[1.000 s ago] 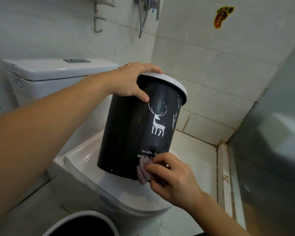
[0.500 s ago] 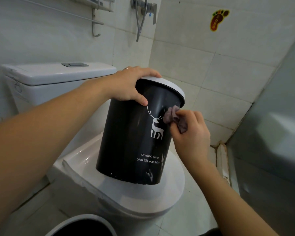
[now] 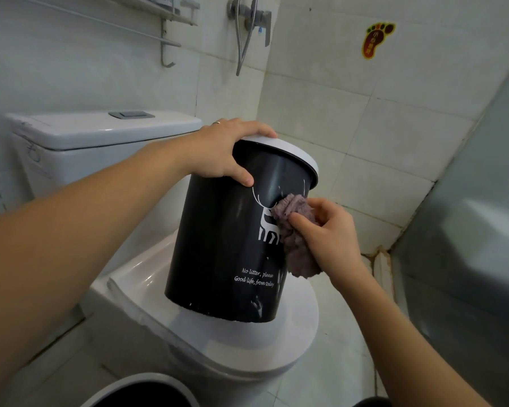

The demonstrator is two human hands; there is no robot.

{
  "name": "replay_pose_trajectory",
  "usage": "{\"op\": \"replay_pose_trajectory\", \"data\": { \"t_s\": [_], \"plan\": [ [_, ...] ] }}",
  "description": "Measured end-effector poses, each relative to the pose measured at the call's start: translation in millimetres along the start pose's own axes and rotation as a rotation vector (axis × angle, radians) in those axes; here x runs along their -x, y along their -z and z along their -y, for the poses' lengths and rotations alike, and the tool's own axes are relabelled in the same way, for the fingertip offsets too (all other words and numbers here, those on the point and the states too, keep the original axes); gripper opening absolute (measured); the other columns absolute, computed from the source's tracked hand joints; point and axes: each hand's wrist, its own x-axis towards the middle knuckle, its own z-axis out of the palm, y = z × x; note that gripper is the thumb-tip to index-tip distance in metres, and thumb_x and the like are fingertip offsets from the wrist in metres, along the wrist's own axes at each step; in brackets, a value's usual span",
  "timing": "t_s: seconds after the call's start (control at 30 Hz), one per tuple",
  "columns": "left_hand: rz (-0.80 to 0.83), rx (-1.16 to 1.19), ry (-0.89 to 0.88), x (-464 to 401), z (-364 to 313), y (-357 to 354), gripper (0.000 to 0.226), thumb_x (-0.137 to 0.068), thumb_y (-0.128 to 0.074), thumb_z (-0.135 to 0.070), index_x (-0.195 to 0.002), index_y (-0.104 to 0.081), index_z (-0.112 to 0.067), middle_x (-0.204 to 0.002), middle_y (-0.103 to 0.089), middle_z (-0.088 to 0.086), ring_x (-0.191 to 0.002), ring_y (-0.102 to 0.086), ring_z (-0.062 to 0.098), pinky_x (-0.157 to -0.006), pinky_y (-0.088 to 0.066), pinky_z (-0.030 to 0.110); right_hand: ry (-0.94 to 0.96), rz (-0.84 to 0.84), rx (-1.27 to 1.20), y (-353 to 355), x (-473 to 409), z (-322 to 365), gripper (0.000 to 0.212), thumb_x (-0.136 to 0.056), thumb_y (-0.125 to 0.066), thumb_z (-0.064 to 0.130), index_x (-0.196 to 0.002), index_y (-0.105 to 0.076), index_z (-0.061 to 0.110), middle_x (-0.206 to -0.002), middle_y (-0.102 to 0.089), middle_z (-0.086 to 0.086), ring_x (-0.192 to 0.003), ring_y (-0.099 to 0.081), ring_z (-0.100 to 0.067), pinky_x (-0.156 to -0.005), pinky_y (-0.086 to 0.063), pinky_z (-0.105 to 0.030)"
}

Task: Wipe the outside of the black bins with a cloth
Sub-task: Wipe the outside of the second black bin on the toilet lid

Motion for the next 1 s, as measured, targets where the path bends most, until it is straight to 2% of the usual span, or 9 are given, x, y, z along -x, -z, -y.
{"op": "replay_pose_trajectory", "data": {
  "t_s": [0.17, 0.27, 0.33, 0.43, 0.5, 0.6, 0.77, 0.9, 1.0],
  "plan": [
    [0.002, -0.01, -0.007, 0.8, -3.3, -1.0, 0.085, -0.069, -0.087, -0.025, -0.138, -0.044, -0.049, -0.136, -0.049, 0.0, -0.131, -0.037, 0.024, -0.112, -0.032, 0.046, 0.026, -0.24, -0.095, 1.7, -5.3, 7.3, 0.014, -0.081, -0.067, 0.021, -0.086, -0.058, 0.03, -0.07, -0.068, 0.002, -0.058, -0.067, -0.015, -0.05, -0.053, -0.032],
    [0.004, -0.01, -0.01, 0.4, -6.0, -1.4, 0.084, -0.07, -0.086, -0.025, -0.138, -0.043, -0.049, -0.135, -0.049, 0.0, -0.131, -0.036, 0.023, -0.112, -0.032, 0.045, 0.083, -0.331, 0.085, -3.0, -11.6, 12.2, 0.016, -0.08, -0.061, 0.025, -0.091, -0.051, 0.03, -0.08, -0.063, 0.007, -0.072, -0.066, -0.02, -0.065, -0.056, -0.045],
    [0.005, -0.017, -0.013, 0.1, -7.9, -1.8, 0.084, -0.07, -0.086, -0.026, -0.138, -0.043, -0.049, -0.132, -0.05, -0.001, -0.13, -0.036, 0.023, -0.112, -0.032, 0.044, 0.148, -0.351, 0.199, -10.3, -10.5, 15.0, 0.019, -0.079, -0.059, 0.023, -0.092, -0.048, 0.03, -0.091, -0.062, 0.008, -0.08, -0.062, -0.019, -0.072, -0.053, -0.044],
    [0.006, -0.022, -0.013, 0.6, -8.3, -1.4, 0.084, -0.07, -0.086, -0.026, -0.138, -0.043, -0.049, -0.132, -0.05, -0.001, -0.13, -0.037, 0.023, -0.112, -0.032, 0.045, 0.306, -0.303, 0.294, -24.1, -2.0, 13.0, 0.031, -0.08, -0.067, 0.02, -0.092, -0.046, 0.04, -0.097, -0.059, 0.014, -0.08, -0.054, -0.003, -0.07, -0.046, -0.027],
    [0.006, -0.014, -0.013, 1.2, -6.9, -0.7, 0.084, -0.07, -0.086, -0.026, -0.138, -0.043, -0.049, -0.135, -0.049, -0.001, -0.131, -0.036, 0.022, -0.112, -0.032, 0.046, 0.38, -0.25, 0.282, -29.9, 5.2, 7.5, 0.024, -0.082, -0.071, 0.026, -0.101, -0.056, 0.033, -0.101, -0.057, 0.013, -0.084, -0.053, -0.003, -0.071, -0.046, -0.021],
    [0.004, -0.007, -0.012, 1.9, -5.3, -0.6, 0.084, -0.071, -0.086, -0.026, -0.138, -0.043, -0.049, -0.135, -0.049, -0.002, -0.131, -0.036, 0.022, -0.112, -0.032, 0.046, 0.443, -0.243, 0.209, -29.7, 10.3, 3.1, 0.021, -0.088, -0.068, 0.027, -0.108, -0.068, 0.023, -0.1, -0.053, 0.005, -0.093, -0.052, -0.013, -0.077, -0.046, -0.025],
    [-0.001, -0.013, -0.013, 1.5, -5.6, -0.7, 0.084, -0.071, -0.086, -0.027, -0.139, -0.042, -0.049, -0.138, -0.048, -0.002, -0.132, -0.035, 0.022, -0.113, -0.032, 0.045, 0.415, -0.161, 0.211, -26.1, 13.3, -3.1, 0.027, -0.087, -0.073, 0.023, -0.112, -0.07, 0.031, -0.122, -0.051, 0.0, -0.115, -0.043, -0.015, -0.093, -0.037, -0.02],
    [-0.005, -0.011, -0.009, 1.8, -4.8, -0.3, 0.083, -0.071, -0.086, -0.026, -0.138, -0.043, -0.049, -0.137, -0.048, -0.003, -0.132, -0.035, 0.021, -0.112, -0.032, 0.045, 0.475, -0.172, 0.256, -30.4, 16.0, -8.8, 0.031, -0.083, -0.076, 0.018, -0.112, -0.068, 0.026, -0.113, -0.06, 0.0, -0.104, -0.054, -0.017, -0.082, -0.038, -0.015],
    [-0.006, -0.007, -0.005, 2.8, -4.4, -0.1, 0.084, -0.071, -0.086, -0.026, -0.138, -0.043, -0.05, -0.135, -0.048, -0.003, -0.131, -0.036, 0.022, -0.112, -0.032, 0.046, 0.502, -0.173, 0.267, -30.9, 15.7, -7.9, 0.042, -0.081, -0.074, 0.012, -0.108, -0.056, 0.038, -0.106, -0.062, 0.006, -0.092, -0.055, -0.013, -0.076, -0.042, -0.014]
  ]
}}
